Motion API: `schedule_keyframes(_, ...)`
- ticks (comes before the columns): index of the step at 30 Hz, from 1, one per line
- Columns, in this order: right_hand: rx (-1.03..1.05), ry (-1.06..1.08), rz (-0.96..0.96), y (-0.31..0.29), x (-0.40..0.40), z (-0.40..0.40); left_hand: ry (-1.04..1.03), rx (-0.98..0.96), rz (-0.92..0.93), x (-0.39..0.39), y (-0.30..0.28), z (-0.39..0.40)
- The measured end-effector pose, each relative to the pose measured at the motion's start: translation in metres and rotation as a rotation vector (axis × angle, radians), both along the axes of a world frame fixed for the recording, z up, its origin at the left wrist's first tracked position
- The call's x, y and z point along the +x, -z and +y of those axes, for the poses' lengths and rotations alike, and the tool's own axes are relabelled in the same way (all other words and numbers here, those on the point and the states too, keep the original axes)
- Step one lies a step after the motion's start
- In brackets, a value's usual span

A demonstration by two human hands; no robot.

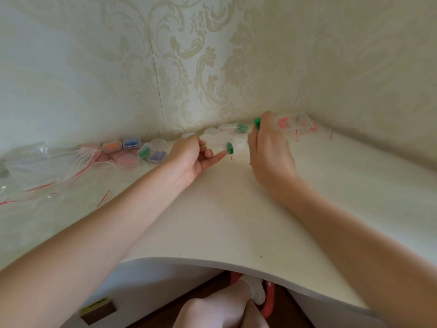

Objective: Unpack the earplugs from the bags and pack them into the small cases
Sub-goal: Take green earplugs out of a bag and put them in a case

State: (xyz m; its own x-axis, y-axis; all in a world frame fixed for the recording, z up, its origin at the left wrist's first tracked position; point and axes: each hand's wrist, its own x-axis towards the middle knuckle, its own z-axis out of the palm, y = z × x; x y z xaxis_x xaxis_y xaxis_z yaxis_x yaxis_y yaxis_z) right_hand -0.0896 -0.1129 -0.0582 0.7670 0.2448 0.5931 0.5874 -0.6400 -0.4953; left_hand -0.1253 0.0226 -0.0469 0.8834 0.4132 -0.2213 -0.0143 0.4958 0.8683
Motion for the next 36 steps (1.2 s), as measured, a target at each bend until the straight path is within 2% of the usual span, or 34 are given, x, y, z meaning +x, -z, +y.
schedule_keyframes(2,-0.027,0.016,0.104,0.002,0.005,-0.002,0.047,0.023,-0.012,0.000,0.000,0.000)
schedule_keyframes(5,-0.060,0.037,0.152,0.008,0.008,-0.001,0.067,0.122,-0.032,0.003,0.002,-0.004)
schedule_keyframes(8,0.059,0.005,0.238,0.011,0.013,-0.002,0.035,0.220,-0.052,0.005,0.004,-0.002)
schedule_keyframes(11,0.236,-0.048,0.362,0.006,0.011,-0.003,0.066,0.177,-0.099,0.004,0.005,-0.001)
schedule_keyframes(17,0.404,-0.106,0.544,-0.004,0.004,-0.001,0.063,0.048,-0.111,0.003,-0.001,-0.001)
schedule_keyframes(22,-0.030,0.010,0.485,0.011,0.017,-0.008,-0.012,0.090,-0.123,0.006,0.000,0.005)
schedule_keyframes(25,-0.367,0.176,0.324,0.019,0.016,-0.010,-0.094,0.096,-0.135,0.010,0.003,0.014)
schedule_keyframes(27,-0.504,0.258,0.249,0.019,0.016,-0.011,-0.155,0.117,-0.139,0.011,0.003,0.019)
schedule_keyframes(32,-0.575,0.176,0.170,0.012,0.014,-0.009,-0.327,0.267,-0.223,-0.002,-0.003,0.029)
schedule_keyframes(36,-0.459,0.140,0.176,0.009,0.011,-0.013,-0.517,0.339,-0.298,-0.031,-0.024,0.061)
